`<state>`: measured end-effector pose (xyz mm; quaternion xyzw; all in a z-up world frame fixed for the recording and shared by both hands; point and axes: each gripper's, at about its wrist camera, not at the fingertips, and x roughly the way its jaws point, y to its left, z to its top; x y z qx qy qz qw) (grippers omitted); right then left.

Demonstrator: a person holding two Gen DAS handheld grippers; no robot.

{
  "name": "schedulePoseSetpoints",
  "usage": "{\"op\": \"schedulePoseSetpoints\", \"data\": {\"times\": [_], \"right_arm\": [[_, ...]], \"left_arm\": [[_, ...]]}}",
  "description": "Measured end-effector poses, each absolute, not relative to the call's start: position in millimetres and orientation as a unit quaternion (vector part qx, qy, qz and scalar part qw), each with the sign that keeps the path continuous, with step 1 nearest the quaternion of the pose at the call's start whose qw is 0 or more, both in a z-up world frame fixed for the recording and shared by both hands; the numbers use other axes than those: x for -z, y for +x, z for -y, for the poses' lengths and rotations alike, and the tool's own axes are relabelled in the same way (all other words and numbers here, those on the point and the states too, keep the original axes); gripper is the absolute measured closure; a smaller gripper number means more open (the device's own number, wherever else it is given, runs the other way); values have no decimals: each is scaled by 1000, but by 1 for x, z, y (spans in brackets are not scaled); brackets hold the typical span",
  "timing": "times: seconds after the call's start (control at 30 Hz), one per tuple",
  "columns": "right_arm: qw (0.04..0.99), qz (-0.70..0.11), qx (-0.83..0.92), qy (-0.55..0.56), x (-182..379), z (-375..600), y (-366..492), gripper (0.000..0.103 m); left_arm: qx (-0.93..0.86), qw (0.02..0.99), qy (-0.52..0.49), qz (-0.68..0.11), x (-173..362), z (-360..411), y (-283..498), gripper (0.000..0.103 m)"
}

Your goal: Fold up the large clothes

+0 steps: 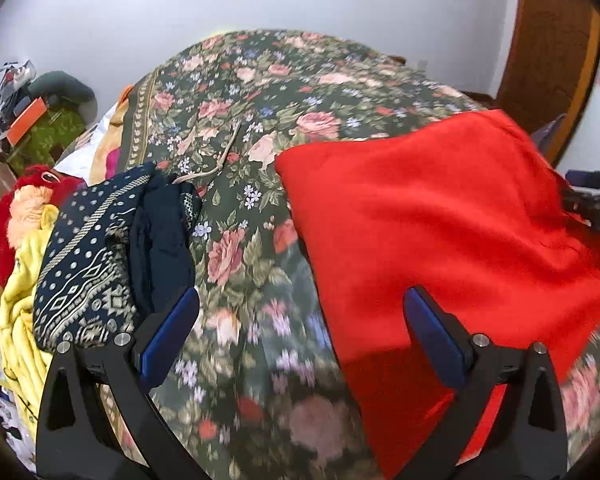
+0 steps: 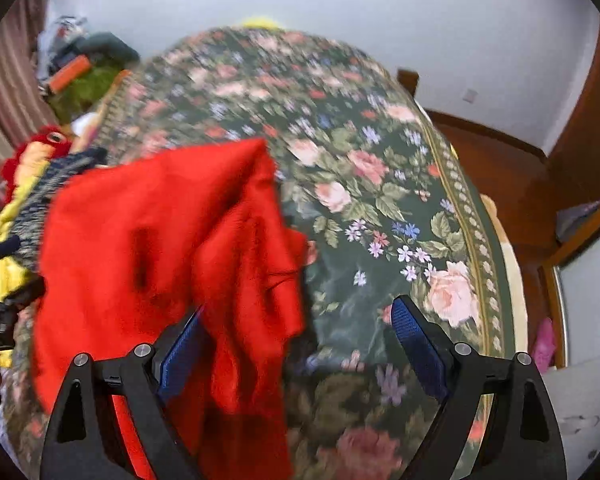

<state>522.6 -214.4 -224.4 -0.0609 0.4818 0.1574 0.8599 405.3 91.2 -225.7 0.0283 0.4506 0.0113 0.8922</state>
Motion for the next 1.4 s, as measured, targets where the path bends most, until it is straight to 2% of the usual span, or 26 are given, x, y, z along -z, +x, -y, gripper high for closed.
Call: {"op": "schedulePoseSetpoints", "data": {"times": [0.17, 0.33, 0.53, 0.7, 0.87, 1.13, 1.4], "right_arm": [[875, -458, -153, -38, 229, 221, 550, 15], [892, -435, -116, -40, 227, 242, 569, 15], [905, -410, -109, -20, 212, 258, 553, 15], [898, -425, -107, -25, 212, 265, 547, 15], [848, -497, -183, 15, 222, 279, 534, 15], [862, -439, -252, -1, 161, 248, 487, 14], [843, -493, -208, -49, 218, 194, 515, 14]], "left_arm": [[1, 891, -3, -455, 238, -92, 434, 0], [9, 890, 23, -455, 252, -76, 434, 0], [13, 886, 10, -463, 258, -74, 434, 0], [12, 884, 14, -467, 259, -72, 432, 0], [7, 880, 11, -476, 259, -72, 431, 0], [40, 870, -55, -489, 252, -65, 402, 0], [35, 878, -28, -476, 257, -46, 376, 0]]}}
